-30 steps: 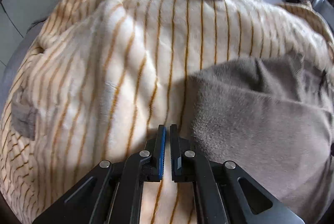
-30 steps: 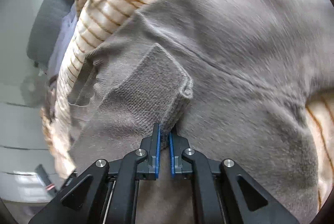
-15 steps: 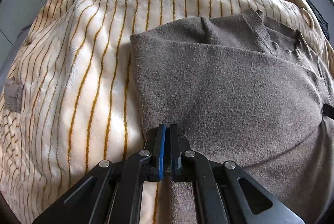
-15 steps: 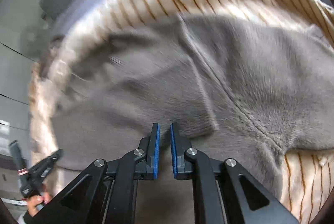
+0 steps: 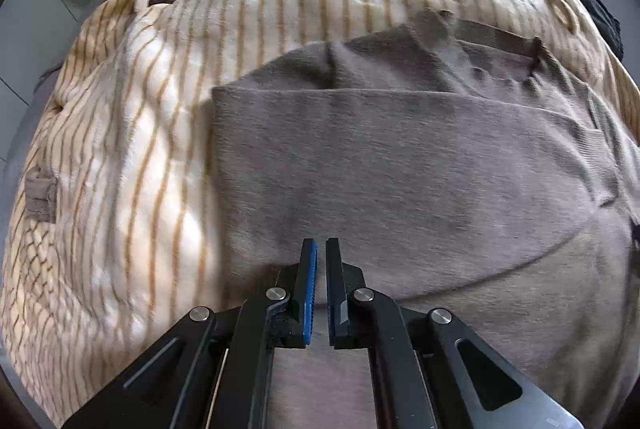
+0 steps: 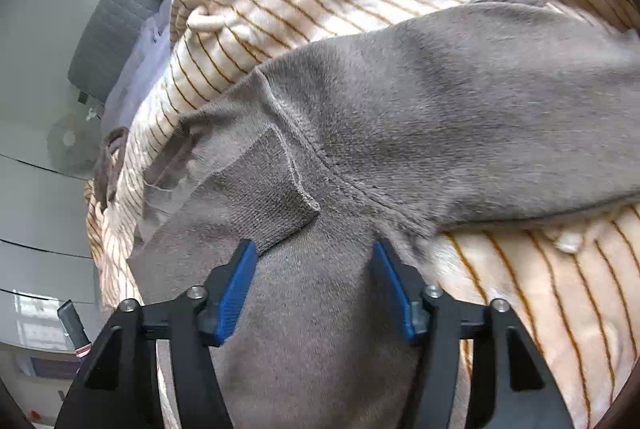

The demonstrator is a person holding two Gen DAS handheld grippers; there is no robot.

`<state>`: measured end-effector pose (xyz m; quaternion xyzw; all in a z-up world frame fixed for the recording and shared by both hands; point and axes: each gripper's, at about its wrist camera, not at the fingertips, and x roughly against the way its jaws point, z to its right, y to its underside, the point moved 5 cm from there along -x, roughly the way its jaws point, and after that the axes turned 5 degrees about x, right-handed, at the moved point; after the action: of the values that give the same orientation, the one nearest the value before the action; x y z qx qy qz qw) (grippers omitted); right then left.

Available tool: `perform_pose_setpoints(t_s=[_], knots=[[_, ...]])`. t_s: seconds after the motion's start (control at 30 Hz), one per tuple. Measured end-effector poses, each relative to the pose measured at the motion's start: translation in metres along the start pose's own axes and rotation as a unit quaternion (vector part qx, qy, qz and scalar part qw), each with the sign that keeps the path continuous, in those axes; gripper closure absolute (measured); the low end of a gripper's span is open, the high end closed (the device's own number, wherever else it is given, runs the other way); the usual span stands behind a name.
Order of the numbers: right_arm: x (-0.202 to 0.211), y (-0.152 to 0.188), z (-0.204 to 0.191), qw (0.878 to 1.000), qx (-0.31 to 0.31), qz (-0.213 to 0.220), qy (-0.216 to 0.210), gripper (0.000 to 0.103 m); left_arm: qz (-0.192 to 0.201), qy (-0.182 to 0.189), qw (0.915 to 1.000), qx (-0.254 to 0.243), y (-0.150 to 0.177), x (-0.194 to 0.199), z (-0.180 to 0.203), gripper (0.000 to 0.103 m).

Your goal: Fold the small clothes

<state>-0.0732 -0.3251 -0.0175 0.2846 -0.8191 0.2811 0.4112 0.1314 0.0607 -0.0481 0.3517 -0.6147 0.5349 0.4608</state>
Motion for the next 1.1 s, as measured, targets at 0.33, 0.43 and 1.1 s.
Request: perform_pose_setpoints(t_s=[0.33,0.43,1.1], knots=[[0.023,0.002,0.034,0.998,-0.047,0.002,-0.029,0.033,-0.025,0.035,0.9990,-0.015,0.009,0.002,0.071,0.097],[0.034,0.000,0.050,0.998,-0.062,0.011,-0.028,0.032,-0.029,0.041,0.9981,-0.035,0.016,0.004,0.099,0.097],[0.126,-0.022,0.196,0.967,-0.213,0.136,0.033,0.023,-0.032,0.055,0.9969,-0.047,0.011,-0.050,0.262,0.000]])
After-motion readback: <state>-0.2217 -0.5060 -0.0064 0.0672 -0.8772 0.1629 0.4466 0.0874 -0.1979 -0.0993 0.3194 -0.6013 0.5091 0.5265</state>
